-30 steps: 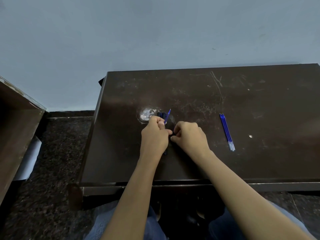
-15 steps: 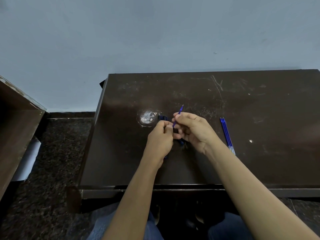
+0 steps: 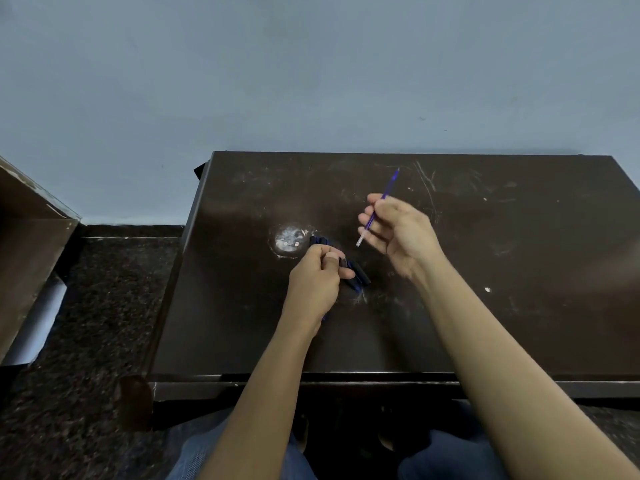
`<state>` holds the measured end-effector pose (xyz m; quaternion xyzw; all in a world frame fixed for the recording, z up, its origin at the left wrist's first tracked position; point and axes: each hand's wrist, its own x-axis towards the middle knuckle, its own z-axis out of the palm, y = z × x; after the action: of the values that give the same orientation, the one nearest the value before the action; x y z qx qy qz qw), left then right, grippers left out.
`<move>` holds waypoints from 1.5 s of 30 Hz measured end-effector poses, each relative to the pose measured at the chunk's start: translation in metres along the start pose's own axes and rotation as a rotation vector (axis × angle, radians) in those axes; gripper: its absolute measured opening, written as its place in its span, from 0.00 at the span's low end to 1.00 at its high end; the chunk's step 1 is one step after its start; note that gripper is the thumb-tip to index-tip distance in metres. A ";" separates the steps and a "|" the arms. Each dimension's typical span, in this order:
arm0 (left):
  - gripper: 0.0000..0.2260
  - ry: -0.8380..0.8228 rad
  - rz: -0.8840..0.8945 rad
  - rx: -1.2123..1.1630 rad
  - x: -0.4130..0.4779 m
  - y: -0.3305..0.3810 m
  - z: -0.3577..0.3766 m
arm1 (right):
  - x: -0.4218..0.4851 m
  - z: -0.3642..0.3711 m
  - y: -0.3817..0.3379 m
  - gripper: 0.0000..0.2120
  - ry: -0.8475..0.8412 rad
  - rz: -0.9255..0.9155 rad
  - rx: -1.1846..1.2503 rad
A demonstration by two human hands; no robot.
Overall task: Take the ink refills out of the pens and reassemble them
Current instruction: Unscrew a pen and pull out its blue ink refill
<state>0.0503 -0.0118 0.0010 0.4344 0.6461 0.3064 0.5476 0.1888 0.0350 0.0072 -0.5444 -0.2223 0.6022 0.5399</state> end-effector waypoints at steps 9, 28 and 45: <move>0.09 0.093 0.018 -0.051 0.002 0.007 -0.003 | 0.079 0.017 0.002 0.11 -0.022 -0.381 -1.431; 0.10 0.085 0.030 -0.005 0.000 0.010 -0.004 | 0.095 0.013 0.033 0.10 -0.092 -0.448 -1.386; 0.10 0.065 0.022 0.014 0.004 0.006 -0.006 | 0.084 0.017 0.023 0.11 -0.026 -0.485 -1.313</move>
<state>0.0458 -0.0049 0.0060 0.4351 0.6608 0.3219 0.5200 0.1791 0.1077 -0.0420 -0.6858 -0.6618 0.2124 0.2157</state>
